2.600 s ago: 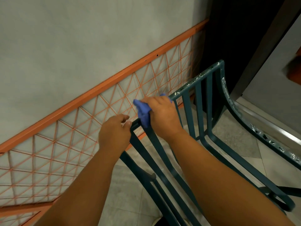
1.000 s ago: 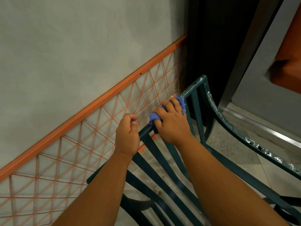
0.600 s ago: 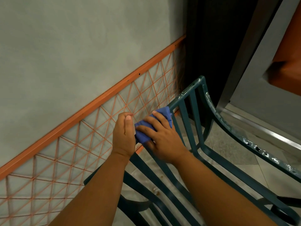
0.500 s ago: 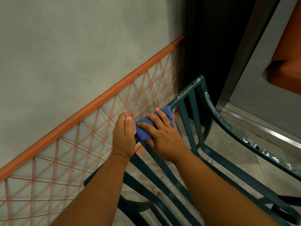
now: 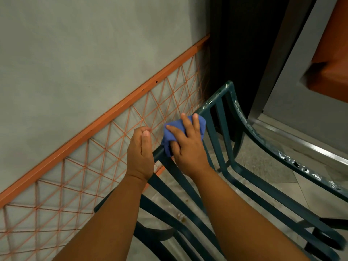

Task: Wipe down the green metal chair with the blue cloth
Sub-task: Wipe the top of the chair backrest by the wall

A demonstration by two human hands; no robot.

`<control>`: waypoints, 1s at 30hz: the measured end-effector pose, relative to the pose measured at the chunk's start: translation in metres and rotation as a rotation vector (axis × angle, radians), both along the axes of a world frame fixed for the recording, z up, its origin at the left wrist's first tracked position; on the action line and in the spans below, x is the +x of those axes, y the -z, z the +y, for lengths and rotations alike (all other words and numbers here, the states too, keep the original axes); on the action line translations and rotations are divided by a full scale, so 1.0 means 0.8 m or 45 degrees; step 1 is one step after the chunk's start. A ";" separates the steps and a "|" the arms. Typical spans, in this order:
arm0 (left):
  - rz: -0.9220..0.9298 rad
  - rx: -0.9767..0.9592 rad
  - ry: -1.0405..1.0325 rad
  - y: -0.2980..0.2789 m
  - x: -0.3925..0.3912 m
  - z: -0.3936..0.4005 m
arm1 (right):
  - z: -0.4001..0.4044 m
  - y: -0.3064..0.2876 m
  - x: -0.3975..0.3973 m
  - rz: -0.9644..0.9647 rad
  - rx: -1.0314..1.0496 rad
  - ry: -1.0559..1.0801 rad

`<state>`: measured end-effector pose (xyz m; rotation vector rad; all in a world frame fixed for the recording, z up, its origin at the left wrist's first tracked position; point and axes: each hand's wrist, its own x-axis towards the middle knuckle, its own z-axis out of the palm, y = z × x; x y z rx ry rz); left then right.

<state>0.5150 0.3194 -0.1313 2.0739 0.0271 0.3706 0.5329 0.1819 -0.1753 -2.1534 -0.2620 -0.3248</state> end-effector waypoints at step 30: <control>0.056 0.085 0.079 -0.010 -0.009 -0.005 | 0.030 -0.022 -0.022 0.299 0.262 0.232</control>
